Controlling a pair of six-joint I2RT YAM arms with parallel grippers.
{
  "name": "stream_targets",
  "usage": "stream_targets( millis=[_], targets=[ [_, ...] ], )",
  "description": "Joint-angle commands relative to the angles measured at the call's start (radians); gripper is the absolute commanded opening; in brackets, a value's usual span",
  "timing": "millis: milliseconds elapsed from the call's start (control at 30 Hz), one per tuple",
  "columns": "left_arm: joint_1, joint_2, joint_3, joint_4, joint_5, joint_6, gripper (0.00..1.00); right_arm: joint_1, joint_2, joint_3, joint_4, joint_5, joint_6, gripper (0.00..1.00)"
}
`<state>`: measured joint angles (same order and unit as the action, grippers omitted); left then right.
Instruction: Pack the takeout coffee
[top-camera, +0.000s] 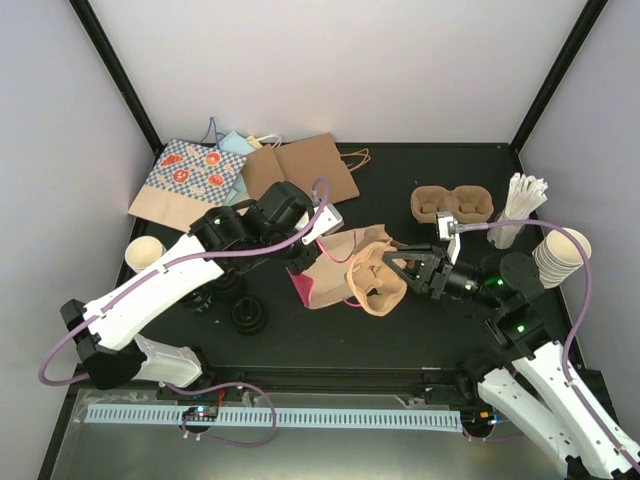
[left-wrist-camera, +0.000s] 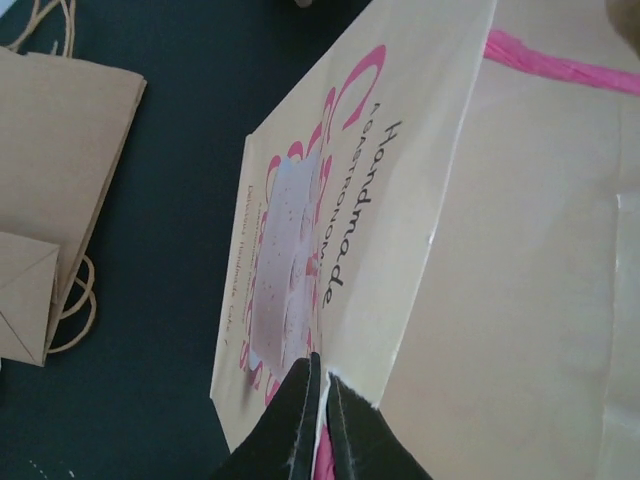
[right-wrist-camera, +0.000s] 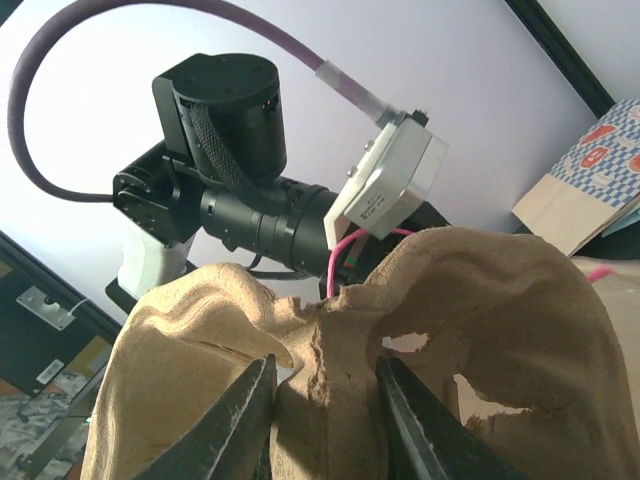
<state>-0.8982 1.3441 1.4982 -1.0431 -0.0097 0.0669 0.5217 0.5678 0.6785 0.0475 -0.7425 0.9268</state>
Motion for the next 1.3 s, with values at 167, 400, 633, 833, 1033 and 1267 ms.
stream_targets(
  millis=[167, 400, 633, 833, 1033, 1267],
  targets=[
    [-0.005, 0.013, 0.078, 0.001, -0.035, -0.008, 0.02, 0.006, -0.039, -0.045, 0.129, -0.027, 0.083, 0.29],
    [-0.005, 0.033, 0.104, -0.009, -0.039, -0.017, 0.02, 0.006, -0.04, -0.043, 0.154, -0.031, 0.103, 0.29],
    [-0.006, 0.04, 0.12, -0.01, -0.02, -0.032, 0.02, 0.013, 0.014, -0.05, 0.234, -0.036, 0.135, 0.29],
    [-0.005, 0.051, 0.141, -0.02, -0.013, -0.048, 0.02, 0.031, 0.031, -0.053, 0.206, -0.023, 0.102, 0.29],
    [-0.003, 0.057, 0.165, -0.034, -0.005, -0.056, 0.01, 0.039, 0.021, -0.062, 0.109, 0.004, 0.03, 0.28],
    [-0.001, 0.062, 0.169, -0.051, -0.013, -0.07, 0.02, 0.04, -0.01, -0.073, 0.032, 0.024, -0.019, 0.27]
  ],
)
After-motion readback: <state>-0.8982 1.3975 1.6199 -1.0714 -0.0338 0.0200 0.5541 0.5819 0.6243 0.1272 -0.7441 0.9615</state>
